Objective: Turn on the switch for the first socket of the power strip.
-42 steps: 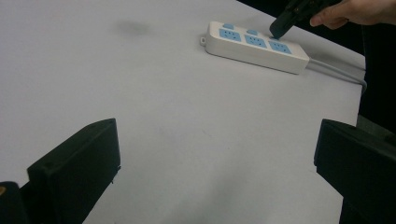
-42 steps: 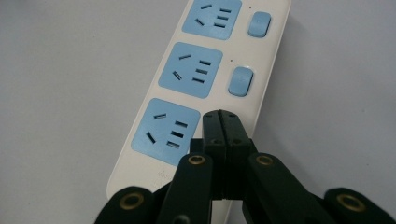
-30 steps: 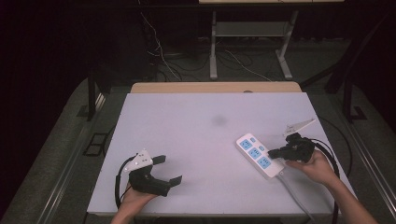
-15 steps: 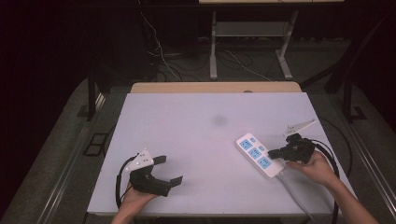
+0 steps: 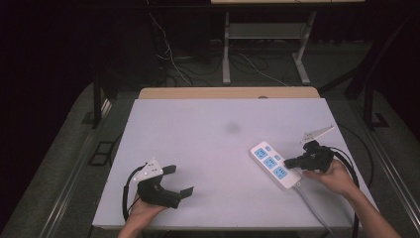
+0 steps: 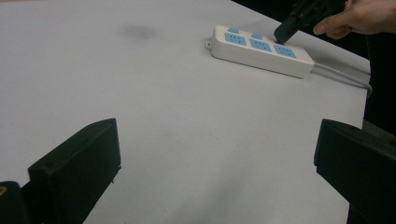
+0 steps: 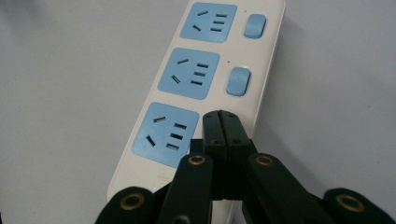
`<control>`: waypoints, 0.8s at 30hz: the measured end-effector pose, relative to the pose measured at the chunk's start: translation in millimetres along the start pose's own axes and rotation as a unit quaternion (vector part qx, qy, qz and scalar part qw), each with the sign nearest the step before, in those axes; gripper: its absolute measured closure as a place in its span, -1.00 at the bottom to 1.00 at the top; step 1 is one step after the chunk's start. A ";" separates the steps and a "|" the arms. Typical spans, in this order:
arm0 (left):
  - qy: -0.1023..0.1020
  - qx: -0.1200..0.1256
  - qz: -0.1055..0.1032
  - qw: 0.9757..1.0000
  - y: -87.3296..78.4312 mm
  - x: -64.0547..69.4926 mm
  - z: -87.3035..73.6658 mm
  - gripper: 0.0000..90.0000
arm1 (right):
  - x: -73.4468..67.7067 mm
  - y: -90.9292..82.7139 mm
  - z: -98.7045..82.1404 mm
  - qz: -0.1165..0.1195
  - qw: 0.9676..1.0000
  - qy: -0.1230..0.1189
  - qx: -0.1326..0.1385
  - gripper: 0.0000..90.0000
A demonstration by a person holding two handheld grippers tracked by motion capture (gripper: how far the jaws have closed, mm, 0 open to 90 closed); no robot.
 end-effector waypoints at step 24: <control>0.000 0.003 -0.001 1.000 -0.9 1.8 0.3 -1.00 | -8.4 -13.5 3.5 -0.012 1.000 -0.007 0.013 1.00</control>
Point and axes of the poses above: each handheld gripper's, and its own axes: y roughly forward along the jaws, z roughly out of its top, x roughly to its right, the point moved 3 cm from there along y, roughly forward along the jaws, and after that the axes turned 1 degree about -x, right-handed, at the moved point
